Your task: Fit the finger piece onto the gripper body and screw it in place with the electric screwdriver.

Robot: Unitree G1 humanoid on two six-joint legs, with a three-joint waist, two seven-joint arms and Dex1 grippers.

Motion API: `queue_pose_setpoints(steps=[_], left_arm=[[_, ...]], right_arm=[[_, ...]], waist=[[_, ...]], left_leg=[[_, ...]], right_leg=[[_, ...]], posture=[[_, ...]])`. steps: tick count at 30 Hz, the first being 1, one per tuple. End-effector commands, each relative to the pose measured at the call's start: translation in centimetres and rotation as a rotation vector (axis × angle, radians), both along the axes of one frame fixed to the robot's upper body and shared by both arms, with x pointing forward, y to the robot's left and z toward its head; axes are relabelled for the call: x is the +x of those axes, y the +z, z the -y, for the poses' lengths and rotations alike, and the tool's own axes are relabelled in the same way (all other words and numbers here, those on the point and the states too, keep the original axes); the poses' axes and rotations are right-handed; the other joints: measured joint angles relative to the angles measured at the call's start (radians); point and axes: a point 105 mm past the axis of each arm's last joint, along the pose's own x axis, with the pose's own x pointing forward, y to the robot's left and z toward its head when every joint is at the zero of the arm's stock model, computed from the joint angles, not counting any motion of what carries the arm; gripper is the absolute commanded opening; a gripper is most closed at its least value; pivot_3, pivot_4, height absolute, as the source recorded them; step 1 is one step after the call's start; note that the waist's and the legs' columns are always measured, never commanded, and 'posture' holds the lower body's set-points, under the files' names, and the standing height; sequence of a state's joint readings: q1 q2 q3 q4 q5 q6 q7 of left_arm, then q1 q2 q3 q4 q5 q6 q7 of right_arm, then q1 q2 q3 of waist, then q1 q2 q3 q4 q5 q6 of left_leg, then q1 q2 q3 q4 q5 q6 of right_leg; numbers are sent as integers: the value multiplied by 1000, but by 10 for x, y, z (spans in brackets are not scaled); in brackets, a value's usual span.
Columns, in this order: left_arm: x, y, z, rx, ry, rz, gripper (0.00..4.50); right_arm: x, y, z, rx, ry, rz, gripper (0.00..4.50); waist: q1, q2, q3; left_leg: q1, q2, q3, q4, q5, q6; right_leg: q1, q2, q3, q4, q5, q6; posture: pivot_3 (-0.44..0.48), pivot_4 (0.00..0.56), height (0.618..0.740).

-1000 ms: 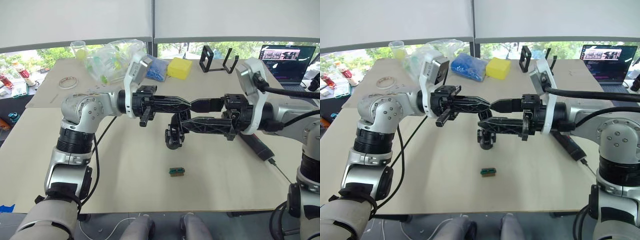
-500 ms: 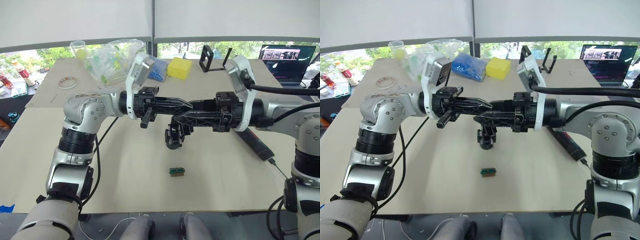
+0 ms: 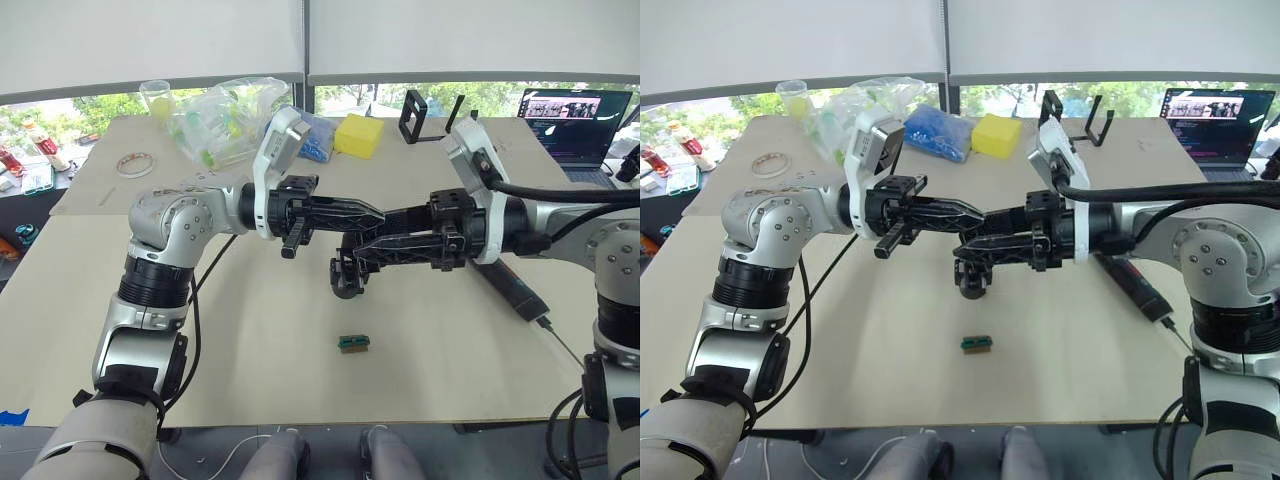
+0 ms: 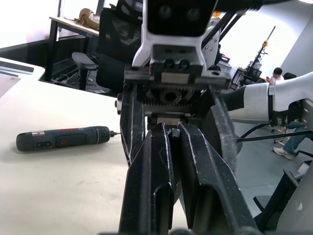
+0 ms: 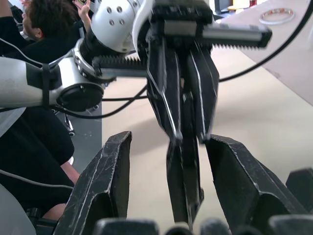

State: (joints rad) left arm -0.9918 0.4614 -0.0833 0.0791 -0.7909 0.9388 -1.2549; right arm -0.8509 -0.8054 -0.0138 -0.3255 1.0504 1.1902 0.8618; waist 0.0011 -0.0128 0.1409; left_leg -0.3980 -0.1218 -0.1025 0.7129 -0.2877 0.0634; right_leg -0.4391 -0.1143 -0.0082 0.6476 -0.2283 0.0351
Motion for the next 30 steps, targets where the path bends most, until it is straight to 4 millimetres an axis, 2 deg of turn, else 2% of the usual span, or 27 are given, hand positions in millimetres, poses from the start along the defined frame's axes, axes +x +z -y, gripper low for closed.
queue_pose_setpoints(steps=[1,6,7,12,14,15,18,22,30], left_arm=[[-6,13,1,-19,-23,54,0],[-7,13,1,-20,-21,54,0],[-6,13,1,-20,-20,55,0],[-7,9,-1,8,-35,48,0],[-8,5,-5,31,-50,46,864],[-5,2,-7,45,-35,74,1135],[8,-12,-15,99,17,185,2489],[29,-54,-32,231,77,370,4405],[50,-116,-42,354,95,422,4500]], right_arm=[[-4,11,2,23,19,56,2102],[-5,11,2,19,23,65,475],[-5,11,2,20,24,66,302],[-3,12,2,39,15,88,308],[-2,12,4,50,6,107,308],[-1,10,5,54,2,137,308],[1,1,8,52,-7,245,308],[7,-16,13,34,-19,323,308],[13,-35,10,22,1,386,308]], waist=[[-1,0,0],[-1,0,0],[-1,0,0],[-1,0,0],[-2,0,0],[-3,0,0],[0,0,0],[-1,0,0],[2,0,0]], left_leg=[[0,0,0,0,0,0],[0,0,0,0,0,0],[0,0,0,0,0,0],[0,0,0,0,0,0],[0,0,0,0,0,0],[0,0,0,0,0,0],[0,0,0,0,0,0],[1,-1,0,0,0,0],[-1,-1,0,1,0,0]], right_leg=[[0,0,0,0,0,0],[0,0,0,0,0,0],[0,0,0,0,0,0],[0,0,0,0,0,0],[0,0,0,0,0,0],[0,0,0,0,0,0],[0,0,-1,0,0,0],[0,0,-1,0,0,0],[-2,1,-3,0,0,0]], posture=[[0,150,740],[0,150,740],[0,150,740],[0,150,740],[0,150,740],[0,150,740],[0,150,740],[0,150,740],[0,150,740]])
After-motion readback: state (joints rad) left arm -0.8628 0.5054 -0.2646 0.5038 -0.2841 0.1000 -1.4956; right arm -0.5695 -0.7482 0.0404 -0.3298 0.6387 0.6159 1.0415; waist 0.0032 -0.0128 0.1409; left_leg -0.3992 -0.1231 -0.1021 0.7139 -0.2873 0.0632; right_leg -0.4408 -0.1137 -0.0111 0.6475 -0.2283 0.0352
